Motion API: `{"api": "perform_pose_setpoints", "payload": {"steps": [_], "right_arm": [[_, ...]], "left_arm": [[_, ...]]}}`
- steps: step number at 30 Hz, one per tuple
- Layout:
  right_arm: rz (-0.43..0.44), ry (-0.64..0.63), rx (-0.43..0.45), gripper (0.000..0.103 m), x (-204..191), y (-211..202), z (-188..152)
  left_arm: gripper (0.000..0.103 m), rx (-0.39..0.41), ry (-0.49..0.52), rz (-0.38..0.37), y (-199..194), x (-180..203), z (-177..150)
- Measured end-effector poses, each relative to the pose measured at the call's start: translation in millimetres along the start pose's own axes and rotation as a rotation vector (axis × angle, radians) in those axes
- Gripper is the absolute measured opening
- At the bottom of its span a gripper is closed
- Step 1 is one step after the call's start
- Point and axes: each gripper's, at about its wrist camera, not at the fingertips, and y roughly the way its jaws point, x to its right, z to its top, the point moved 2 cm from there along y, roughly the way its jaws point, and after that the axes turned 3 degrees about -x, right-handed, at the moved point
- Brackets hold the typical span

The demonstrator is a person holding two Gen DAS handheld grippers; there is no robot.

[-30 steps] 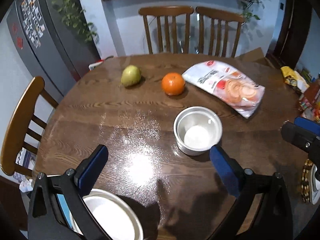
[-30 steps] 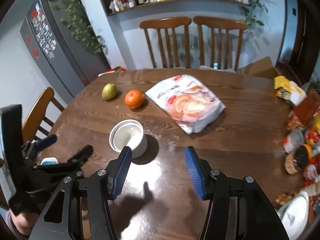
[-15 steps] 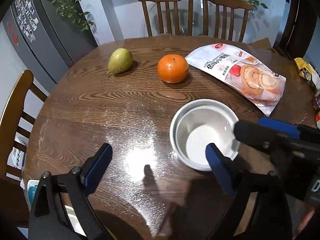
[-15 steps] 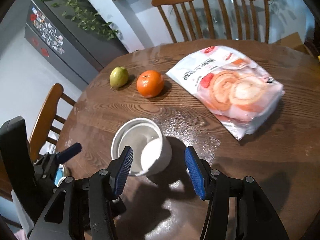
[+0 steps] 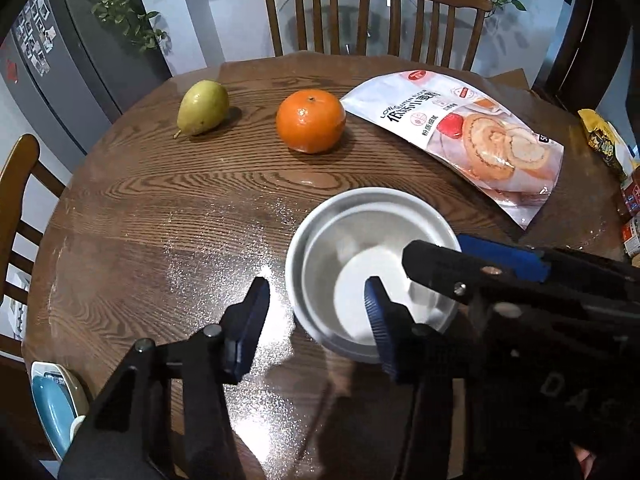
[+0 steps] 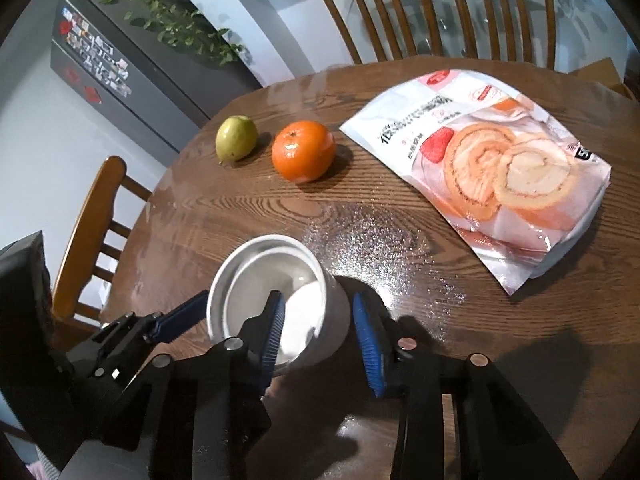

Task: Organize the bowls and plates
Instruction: 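Grasp the rim of the small white bowl with both grippers, then carry the small white bowl with both grippers over the nested bowls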

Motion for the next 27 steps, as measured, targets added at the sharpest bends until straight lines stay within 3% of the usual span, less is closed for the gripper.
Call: {"api": "perform_pose_setpoints", "payload": {"steps": [2,5,10,27], "right_arm": [[-0.003,0.000,-0.007,0.032,-0.2,2.9,0.5],[-0.001,-0.001,-0.017,0.025,-1.0,5.9,0.9],[-0.035,0.005,-0.031,0.019,-1.3,12.6,2.9],[-0.075,-0.002,0.001,0.018,-6.0,2.8,-12.8]], "left_arm": [[0.045,-0.003,-0.003,-0.012,1.0,-0.1,0.6],[0.035,-0.011,-0.002,-0.038,2.3,1.4,2.2],[0.027,-0.014,0.003,-0.030,5.9,1.2,3.9],[0.026,0.016,0.053,-0.024,0.0,4.5,-7.5]]}}
